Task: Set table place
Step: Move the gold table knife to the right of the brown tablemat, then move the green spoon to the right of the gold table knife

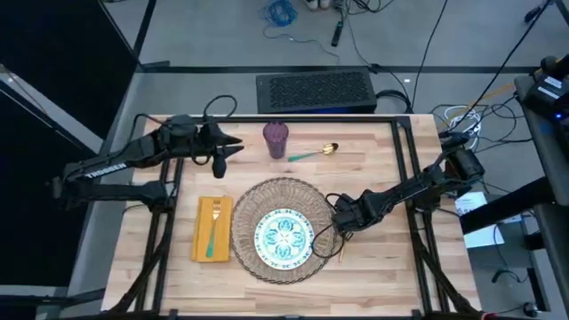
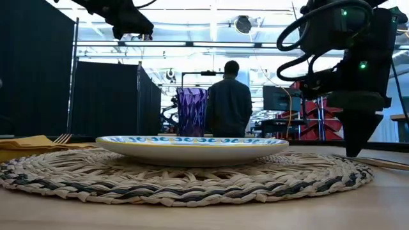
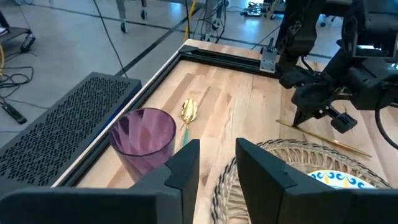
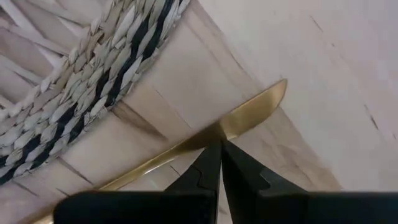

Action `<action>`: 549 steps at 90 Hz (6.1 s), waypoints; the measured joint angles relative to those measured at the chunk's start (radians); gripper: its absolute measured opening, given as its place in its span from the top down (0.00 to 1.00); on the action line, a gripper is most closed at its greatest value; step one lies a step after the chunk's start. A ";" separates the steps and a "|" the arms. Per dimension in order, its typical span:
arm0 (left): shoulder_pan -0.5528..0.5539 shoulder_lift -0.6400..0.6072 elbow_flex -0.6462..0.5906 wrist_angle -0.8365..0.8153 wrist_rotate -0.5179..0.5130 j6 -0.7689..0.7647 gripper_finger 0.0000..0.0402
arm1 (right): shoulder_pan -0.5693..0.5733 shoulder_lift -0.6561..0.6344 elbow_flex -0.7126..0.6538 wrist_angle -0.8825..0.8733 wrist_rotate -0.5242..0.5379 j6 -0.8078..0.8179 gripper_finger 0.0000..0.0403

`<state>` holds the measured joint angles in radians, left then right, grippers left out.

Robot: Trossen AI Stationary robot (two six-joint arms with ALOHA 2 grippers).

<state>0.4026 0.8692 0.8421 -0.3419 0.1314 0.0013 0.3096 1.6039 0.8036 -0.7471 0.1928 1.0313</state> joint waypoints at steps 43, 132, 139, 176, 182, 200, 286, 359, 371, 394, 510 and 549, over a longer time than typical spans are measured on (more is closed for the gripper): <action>0.001 0.000 0.000 0.000 0.000 0.001 0.78 | -0.007 0.001 -0.003 0.022 0.006 -0.064 1.00; 0.001 0.001 0.000 0.000 -0.002 0.003 0.78 | -0.010 0.005 0.039 -0.006 0.070 -0.187 1.00; 0.001 0.001 0.000 0.000 -0.003 0.003 0.78 | -0.010 0.005 0.039 -0.014 0.065 -0.165 1.00; 0.001 0.001 0.000 -0.008 -0.006 -0.003 0.78 | 0.095 0.004 0.039 0.027 -0.036 0.022 1.00; 0.001 0.001 0.000 -0.008 -0.006 -0.004 0.78 | 0.110 0.004 0.040 0.058 -0.043 0.046 1.00; 0.001 0.001 0.000 -0.008 -0.006 -0.020 0.78 | 0.144 0.003 0.040 0.080 -0.045 0.099 1.00; 0.000 0.001 0.000 -0.008 -0.005 -0.022 0.78 | 0.174 0.025 0.041 0.117 -0.069 0.154 1.00; 0.000 -0.072 0.000 -0.021 0.107 0.011 0.78 | -0.038 0.024 0.156 0.207 -0.062 -0.157 0.90; 0.000 -0.145 0.000 -0.021 0.125 0.031 0.78 | -0.042 0.024 0.156 0.375 -0.111 -0.137 0.87; 0.001 -0.253 0.000 -0.046 0.153 -0.023 0.78 | -0.040 0.038 0.158 0.480 -0.066 -0.123 0.75; 0.000 -0.248 0.000 0.055 0.175 0.085 0.78 | -0.838 0.138 0.571 0.056 -0.351 -1.206 0.71; 0.001 -0.248 0.000 0.045 0.172 0.066 0.78 | -0.851 0.345 0.624 -0.049 -0.274 -1.608 0.71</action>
<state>0.4034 0.6216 0.8417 -0.2968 0.3032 0.0669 -0.5411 1.9487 1.4277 -0.7964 -0.0808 -0.5769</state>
